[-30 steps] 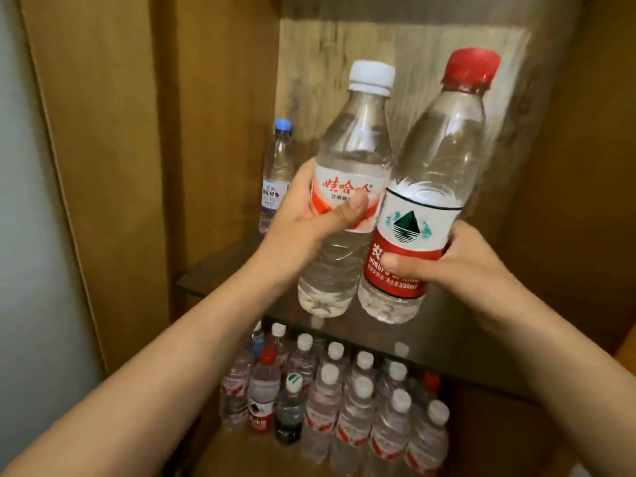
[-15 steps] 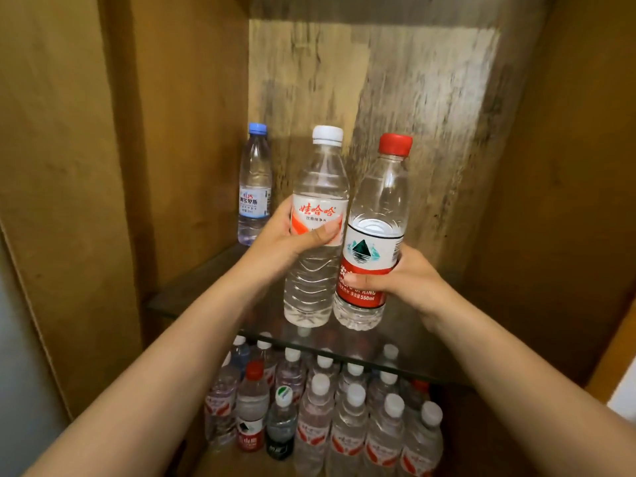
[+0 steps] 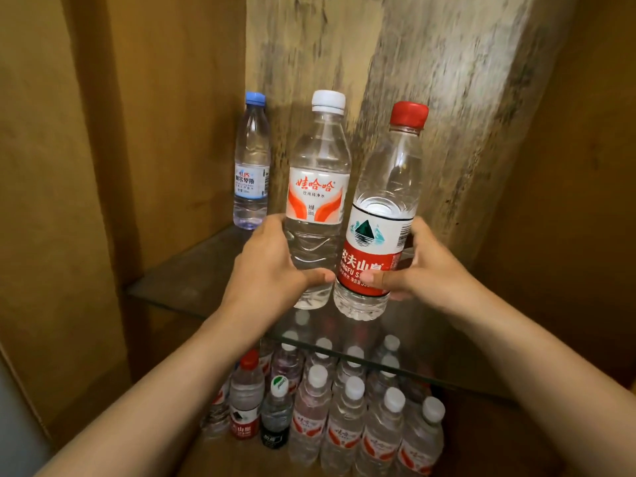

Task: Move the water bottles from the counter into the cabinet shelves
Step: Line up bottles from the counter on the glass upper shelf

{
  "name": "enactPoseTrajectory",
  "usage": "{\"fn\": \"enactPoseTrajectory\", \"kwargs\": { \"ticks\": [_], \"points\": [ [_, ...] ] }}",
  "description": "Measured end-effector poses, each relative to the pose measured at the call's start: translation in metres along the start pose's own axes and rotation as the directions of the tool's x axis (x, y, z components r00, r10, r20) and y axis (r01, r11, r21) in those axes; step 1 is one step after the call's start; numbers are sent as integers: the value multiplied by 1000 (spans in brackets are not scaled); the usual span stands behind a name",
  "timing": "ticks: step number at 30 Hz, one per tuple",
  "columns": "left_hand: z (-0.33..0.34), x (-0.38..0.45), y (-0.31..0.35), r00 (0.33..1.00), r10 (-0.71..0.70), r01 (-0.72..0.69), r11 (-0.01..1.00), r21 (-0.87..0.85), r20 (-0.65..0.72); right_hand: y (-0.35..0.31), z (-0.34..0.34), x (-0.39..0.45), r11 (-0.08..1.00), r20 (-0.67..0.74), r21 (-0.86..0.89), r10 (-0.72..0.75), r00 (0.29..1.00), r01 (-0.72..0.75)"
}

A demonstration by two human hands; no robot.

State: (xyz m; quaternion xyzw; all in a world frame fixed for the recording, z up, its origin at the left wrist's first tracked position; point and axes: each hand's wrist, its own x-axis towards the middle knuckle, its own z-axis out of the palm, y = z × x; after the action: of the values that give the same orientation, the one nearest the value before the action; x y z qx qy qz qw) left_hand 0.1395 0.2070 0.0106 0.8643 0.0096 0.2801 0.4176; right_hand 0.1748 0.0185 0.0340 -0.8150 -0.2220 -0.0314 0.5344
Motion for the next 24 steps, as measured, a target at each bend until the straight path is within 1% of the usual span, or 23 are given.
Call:
{"fn": "enactPoseTrajectory", "kwargs": {
  "ticks": [2, 4, 7, 13, 15, 20, 24],
  "points": [
    [5, 9, -3, 1000, 30, -29, 999, 11, -10, 0, 3, 9, 1000, -17, -9, 13, 1000, -13],
    [10, 21, -7, 999, 30, -29, 999, 16, -26, 0, 7, 20, 1000, -26, 4, 25, 999, -25],
    [19, 40, -11, 999, -21, 20, 1000, -20, -49, 4, 13, 38, 999, -61, 35, 44, 997, -42],
    [35, 76, -17, 992, -110, 109, 994, -18, -63, 10, 29, 80, 994, -195, -72, 64, 979, -79],
    [38, 87, -19, 990, -130, 130, 991, 12, -58, 13, 33, 91, 994, -202, -50, 86, 976, -98],
    [42, 111, -23, 979, -185, 199, 962, 185, -90, 17, 33, 110, 991, -169, -25, 127, 977, -133],
    [49, 123, -32, 971, -158, 191, 964, 184, -179, 21, 39, 125, 993, -184, -17, 112, 977, -117]
  ]
}}
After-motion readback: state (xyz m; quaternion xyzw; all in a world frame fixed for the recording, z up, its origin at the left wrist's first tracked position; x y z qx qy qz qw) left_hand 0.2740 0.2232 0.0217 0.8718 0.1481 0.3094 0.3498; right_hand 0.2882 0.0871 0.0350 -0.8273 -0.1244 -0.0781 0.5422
